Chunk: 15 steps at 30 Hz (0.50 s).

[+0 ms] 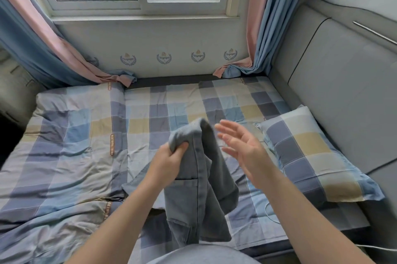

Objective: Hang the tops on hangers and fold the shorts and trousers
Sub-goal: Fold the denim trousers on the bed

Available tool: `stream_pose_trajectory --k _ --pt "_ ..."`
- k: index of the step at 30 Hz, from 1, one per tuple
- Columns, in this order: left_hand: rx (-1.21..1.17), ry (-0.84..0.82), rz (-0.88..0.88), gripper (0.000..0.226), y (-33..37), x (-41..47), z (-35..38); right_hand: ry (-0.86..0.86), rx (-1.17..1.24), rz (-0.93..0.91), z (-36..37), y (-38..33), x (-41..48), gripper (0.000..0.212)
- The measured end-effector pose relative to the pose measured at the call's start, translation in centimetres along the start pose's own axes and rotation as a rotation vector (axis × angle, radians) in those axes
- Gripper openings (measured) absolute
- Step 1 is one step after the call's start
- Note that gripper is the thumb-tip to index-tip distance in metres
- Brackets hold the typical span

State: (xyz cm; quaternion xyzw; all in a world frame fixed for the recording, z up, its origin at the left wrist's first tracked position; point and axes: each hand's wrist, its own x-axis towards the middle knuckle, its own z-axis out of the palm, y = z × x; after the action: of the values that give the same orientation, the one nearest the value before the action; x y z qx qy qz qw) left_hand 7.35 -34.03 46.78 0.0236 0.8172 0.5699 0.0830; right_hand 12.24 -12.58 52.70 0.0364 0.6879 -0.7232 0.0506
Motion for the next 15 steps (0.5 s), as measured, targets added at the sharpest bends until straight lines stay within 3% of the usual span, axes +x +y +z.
stream_pose_trajectory --k 5,8,11,13,15 --pt "-0.246 0.012 0.054 0.018 3.4 -0.4 0.0 -0.108 -0.051 0.244 2.1 5.8 -1.5 0.068" --pt "-0.319 0.041 0.068 0.016 4.9 -0.7 0.4 -0.144 -0.063 0.282 3.7 9.2 -2.0 0.073" --pt "-0.419 0.092 0.023 0.017 6.1 -0.7 0.5 -0.044 -0.235 0.238 3.8 11.2 -1.7 0.058" --pt "-0.441 0.111 -0.024 0.016 6.6 -0.6 0.4 0.014 -0.456 0.221 3.0 11.8 -1.0 0.032" --pt "-0.415 0.094 -0.058 0.017 6.9 -0.5 0.1 0.052 -0.447 0.22 2.3 12.1 -0.5 0.013"
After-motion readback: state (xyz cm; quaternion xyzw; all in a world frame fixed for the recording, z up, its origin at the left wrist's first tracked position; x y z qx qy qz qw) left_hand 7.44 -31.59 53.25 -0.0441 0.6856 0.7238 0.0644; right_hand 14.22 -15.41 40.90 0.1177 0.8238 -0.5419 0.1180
